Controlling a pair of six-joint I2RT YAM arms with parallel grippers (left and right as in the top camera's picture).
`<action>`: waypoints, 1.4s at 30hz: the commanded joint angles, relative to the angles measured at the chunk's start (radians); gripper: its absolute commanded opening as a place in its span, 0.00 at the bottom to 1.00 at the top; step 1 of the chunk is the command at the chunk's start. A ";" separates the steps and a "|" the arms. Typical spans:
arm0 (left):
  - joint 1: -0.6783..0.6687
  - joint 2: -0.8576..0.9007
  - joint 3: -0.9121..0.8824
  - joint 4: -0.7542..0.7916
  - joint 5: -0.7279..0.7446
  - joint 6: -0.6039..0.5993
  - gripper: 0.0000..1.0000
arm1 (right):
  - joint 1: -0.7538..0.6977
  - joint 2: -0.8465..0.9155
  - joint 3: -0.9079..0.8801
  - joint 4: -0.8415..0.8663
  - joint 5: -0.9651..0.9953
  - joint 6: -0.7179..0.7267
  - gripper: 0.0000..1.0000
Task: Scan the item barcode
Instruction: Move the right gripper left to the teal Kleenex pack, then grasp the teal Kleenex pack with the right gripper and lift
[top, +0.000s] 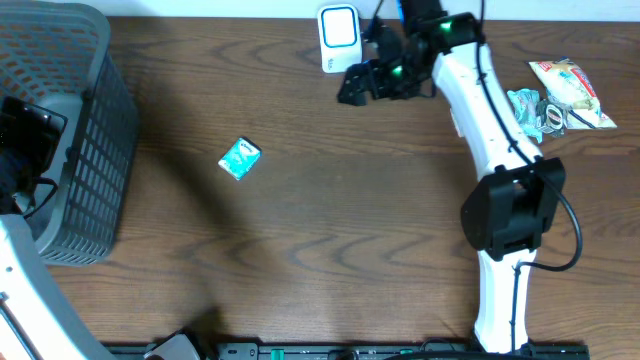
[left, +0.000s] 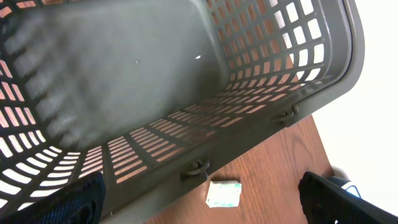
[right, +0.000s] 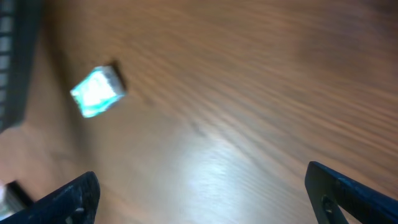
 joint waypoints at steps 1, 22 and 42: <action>0.003 -0.005 0.014 -0.002 -0.005 -0.008 0.97 | 0.071 -0.023 -0.002 0.019 -0.070 0.058 0.99; 0.003 -0.005 0.014 -0.002 -0.005 -0.008 0.98 | 0.355 -0.023 -0.057 0.187 0.246 0.315 0.80; 0.003 -0.005 0.014 -0.002 -0.005 -0.008 0.98 | 0.507 0.050 -0.306 0.676 0.259 0.480 0.43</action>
